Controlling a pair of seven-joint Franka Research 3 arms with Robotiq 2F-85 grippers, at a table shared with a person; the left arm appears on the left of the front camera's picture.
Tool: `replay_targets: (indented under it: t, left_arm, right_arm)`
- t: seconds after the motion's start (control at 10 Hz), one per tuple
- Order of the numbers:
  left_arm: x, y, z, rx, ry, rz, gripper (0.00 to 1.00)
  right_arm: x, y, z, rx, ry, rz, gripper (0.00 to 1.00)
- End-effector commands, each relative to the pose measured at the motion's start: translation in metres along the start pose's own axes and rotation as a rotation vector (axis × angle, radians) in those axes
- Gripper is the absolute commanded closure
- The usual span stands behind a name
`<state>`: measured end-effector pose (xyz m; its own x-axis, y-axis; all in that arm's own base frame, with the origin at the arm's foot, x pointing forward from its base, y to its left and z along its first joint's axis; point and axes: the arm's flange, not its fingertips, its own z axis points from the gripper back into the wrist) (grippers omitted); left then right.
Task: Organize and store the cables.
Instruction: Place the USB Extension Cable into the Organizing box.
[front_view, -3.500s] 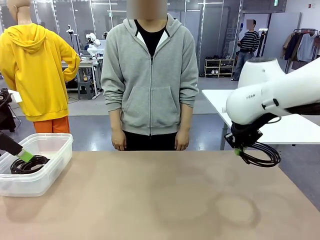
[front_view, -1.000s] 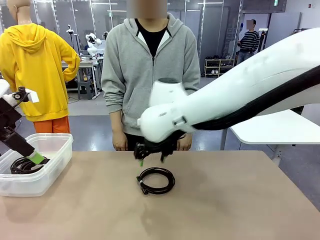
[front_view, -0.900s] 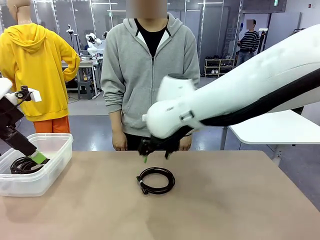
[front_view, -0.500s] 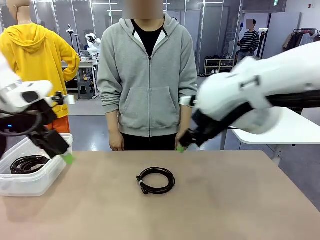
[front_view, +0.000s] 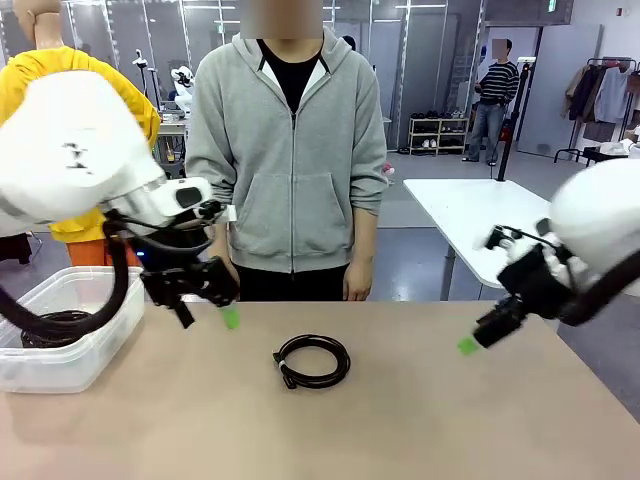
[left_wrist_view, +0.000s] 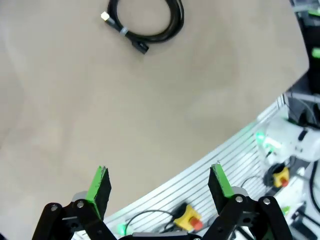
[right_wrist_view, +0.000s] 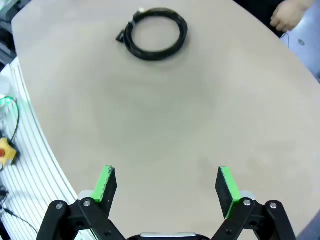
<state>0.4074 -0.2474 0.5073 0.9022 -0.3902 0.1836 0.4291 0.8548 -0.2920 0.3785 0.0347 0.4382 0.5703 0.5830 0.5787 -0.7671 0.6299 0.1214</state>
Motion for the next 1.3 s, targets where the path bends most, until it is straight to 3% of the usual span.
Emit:
replay_targets:
  t: [0.0,0.2,0.6,0.7,1.2]
  left_arm:
    - [0.026,-0.011,-0.014,0.059,-0.072,0.074,0.01]
    - [0.044,-0.024,-0.043,0.066,-0.046,0.107,0.01]
    - [0.085,-0.025,-0.103,0.193,-0.081,0.27,0.01]
    - [0.093,-0.023,-0.113,0.223,-0.075,0.291,0.01]
    - [0.125,-0.006,-0.155,0.249,-0.041,0.417,0.01]
  right_arm:
    - [-0.031,-0.012,0.023,0.011,0.01,0.009,0.0]
    - [-0.064,-0.021,0.045,-0.003,0.019,0.037,0.0]
    - [-0.095,-0.014,0.058,0.009,0.0,0.117,0.0]
    - [-0.066,-0.041,0.064,0.004,0.014,0.047,0.0]
    - [-0.066,-0.041,0.064,0.004,0.014,0.047,0.0]
